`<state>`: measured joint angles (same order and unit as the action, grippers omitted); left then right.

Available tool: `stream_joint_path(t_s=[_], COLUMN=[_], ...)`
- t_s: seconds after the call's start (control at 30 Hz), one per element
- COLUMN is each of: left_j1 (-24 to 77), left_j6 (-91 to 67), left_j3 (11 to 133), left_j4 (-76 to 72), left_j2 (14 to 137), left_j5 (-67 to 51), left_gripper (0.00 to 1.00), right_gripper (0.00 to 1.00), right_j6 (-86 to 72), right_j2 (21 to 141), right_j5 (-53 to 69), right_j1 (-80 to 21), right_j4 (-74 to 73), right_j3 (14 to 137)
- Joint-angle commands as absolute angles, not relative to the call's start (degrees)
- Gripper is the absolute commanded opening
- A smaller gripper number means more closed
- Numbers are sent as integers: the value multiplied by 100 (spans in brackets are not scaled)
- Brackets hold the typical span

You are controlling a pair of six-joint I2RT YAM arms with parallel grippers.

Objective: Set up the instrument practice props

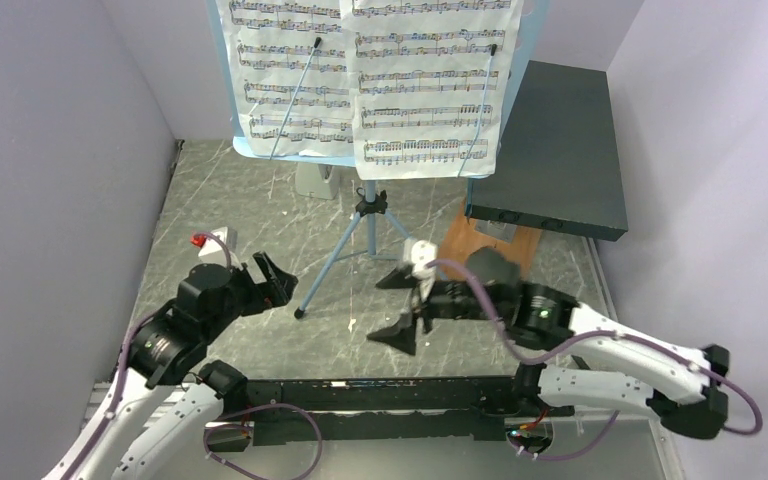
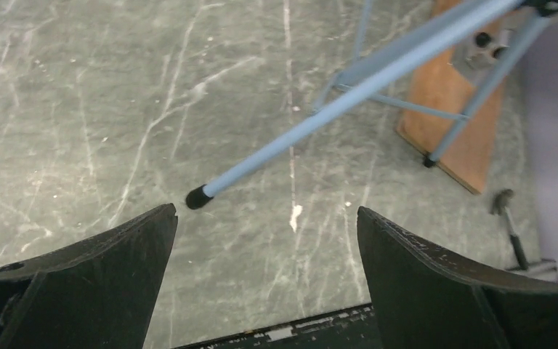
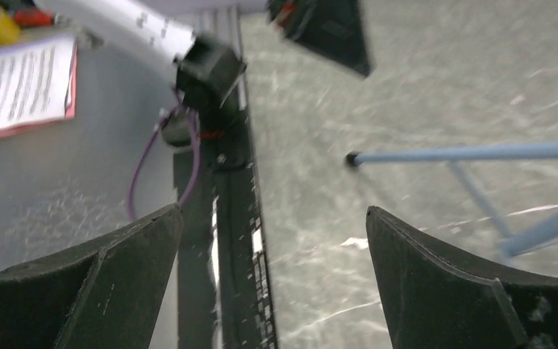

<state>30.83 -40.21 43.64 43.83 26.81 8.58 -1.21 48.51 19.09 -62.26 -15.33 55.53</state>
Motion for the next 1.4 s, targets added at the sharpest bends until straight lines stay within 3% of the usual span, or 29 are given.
stream_joint_path(t_s=[0.0,0.1,0.3,0.5,0.67,0.87,1.07,1.23,1.37], left_j1=[3053,2599,91,9,228,603,939,1210,1248], left_j6=[-4279,-3864,-3951,-3696,-3259,-2715,-2303,-1685,-1407], left_j3=[4181,4453,4878,5500,5868,7565,8274,8571,8774], left_j4=[3463,2812,675,-1684,-3619,-2742,-2588,-2046,-1515], left_j2=[3265,4170,6149,7905,8949,10297,11101,11424,11605], left_j5=[1678,1382,-1530,-2225,-1916,-1396,-942,-281,-22], left_gripper=[99,99,99,100,99,99,99,91,76], right_gripper=[99,99,99,99,99,99,99,99,99], right_j6=[-576,-723,-880,-735,-521,-413,-523,-588,-604], right_j2=[5379,5797,5845,5852,5847,5820,5713,5674,5740], right_j5=[922,540,287,53,13,-259,-336,-408,-444], right_j1=[-6986,-7064,-7075,-7066,-7066,-7058,-7057,-7058,-7058], right_j4=[-597,-595,-109,-86,-187,-309,-375,-448,-544], right_j3=[5247,5171,4715,4627,4664,4696,4672,4678,4764])
